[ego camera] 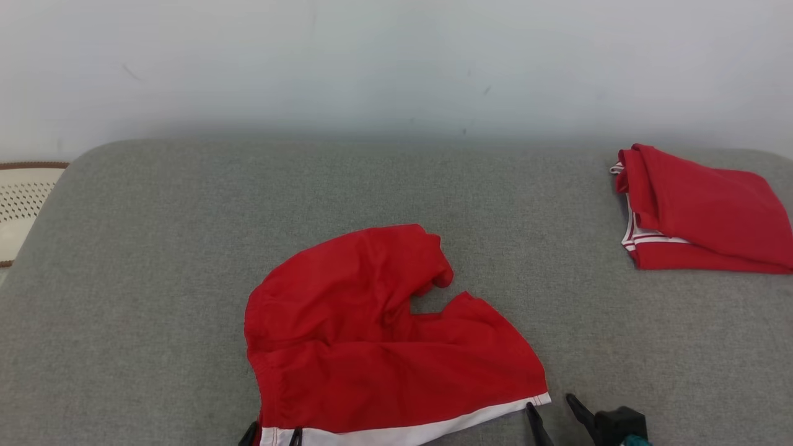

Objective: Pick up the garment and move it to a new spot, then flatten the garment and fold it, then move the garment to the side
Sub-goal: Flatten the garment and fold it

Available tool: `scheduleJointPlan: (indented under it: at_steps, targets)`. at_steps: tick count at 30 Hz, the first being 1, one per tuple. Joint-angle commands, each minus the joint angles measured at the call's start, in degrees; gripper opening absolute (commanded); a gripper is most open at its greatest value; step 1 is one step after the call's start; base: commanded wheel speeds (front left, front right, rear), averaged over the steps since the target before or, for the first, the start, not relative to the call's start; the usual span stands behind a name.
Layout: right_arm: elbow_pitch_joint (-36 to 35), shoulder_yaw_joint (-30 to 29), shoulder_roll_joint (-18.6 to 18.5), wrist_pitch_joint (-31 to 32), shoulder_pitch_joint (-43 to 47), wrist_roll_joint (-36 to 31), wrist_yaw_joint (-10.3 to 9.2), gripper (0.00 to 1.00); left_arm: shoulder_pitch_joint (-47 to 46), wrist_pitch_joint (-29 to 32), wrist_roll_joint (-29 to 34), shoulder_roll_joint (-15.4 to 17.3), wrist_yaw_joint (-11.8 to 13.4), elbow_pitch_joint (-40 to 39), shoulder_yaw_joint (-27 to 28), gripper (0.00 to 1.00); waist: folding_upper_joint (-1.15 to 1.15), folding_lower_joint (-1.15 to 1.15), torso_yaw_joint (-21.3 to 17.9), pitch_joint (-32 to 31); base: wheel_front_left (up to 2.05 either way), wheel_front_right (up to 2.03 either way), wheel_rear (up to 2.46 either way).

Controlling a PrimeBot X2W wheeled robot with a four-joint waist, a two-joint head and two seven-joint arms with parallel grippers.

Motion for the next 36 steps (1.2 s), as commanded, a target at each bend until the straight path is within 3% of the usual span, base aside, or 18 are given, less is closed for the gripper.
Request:
scheduleJointPlan:
  at_steps: [1,4,5,6,7,8,16,21,24,31,36]
  targets:
    - [1.13,0.43,-0.04,-0.63,-1.15,-0.03,0.01,1.0,-0.72,-0.21,0.14,0.0,0.57,0.8,0.0,1.0,0.0,0.0,0.26,0.77,0.0,0.0,0.0]
    - [7.36,2.58,0.45,-0.81,-5.02,0.9,0.01,1.0,-2.93,-0.21,-0.26,-0.21,0.12,3.94,-0.77,1.0,0.0,0.0,0.77,1.66,0.0,0.0,0.0]
    - [8.6,2.95,0.54,-0.82,-5.75,1.08,0.01,1.0,-3.29,-0.21,-0.24,-0.21,0.08,4.42,-1.08,0.8,0.0,0.0,0.89,1.79,0.0,0.0,0.0]
    - [10.76,3.4,0.86,-1.26,-6.83,1.61,0.01,0.24,-3.76,-0.21,-0.17,-0.27,0.19,4.63,-1.51,0.06,0.0,0.0,1.05,1.88,0.0,0.0,0.0]
    - [11.79,3.64,0.91,-1.44,-7.26,1.85,0.01,0.09,-3.75,-0.21,-0.22,-0.28,0.26,4.61,-1.68,0.0,0.0,0.0,1.13,1.89,0.0,0.0,0.0]
    - [12.69,3.8,1.01,-1.71,-7.62,2.05,0.01,0.0,-3.74,-0.21,-0.29,-0.3,0.29,4.52,-1.84,0.0,0.0,0.0,1.21,1.89,0.0,0.0,0.0]
    - [15.84,4.27,1.5,-3.81,-9.05,4.43,-0.01,0.0,-1.84,-0.21,-0.67,-0.34,0.32,1.53,-1.46,0.0,0.0,0.0,1.41,1.19,0.0,0.0,0.0]
    - [10.74,2.87,2.0,-4.65,-7.34,9.61,0.0,0.0,-0.16,-0.21,-0.9,-0.35,0.15,-3.9,-0.51,0.0,0.0,0.0,1.49,0.68,0.0,0.0,0.0]
    - [5.97,3.72,0.27,-4.48,-7.35,12.01,0.0,0.0,-0.59,-0.21,-0.61,0.33,-0.54,-7.13,0.18,0.0,0.0,0.0,1.42,0.81,0.0,0.0,0.0]
    - [-4.06,5.92,-3.49,-0.7,-15.03,14.95,0.0,0.0,-11.7,0.75,1.17,4.62,-4.06,-9.8,0.0,0.0,0.0,0.0,0.42,3.1,0.0,0.0,0.0]
    - [-4.24,7.75,-4.37,2.74,-28.53,17.15,0.01,0.0,-26.66,5.12,0.58,8.52,-6.76,-8.01,-0.44,0.0,0.0,0.0,-0.95,8.29,0.0,0.0,0.0]
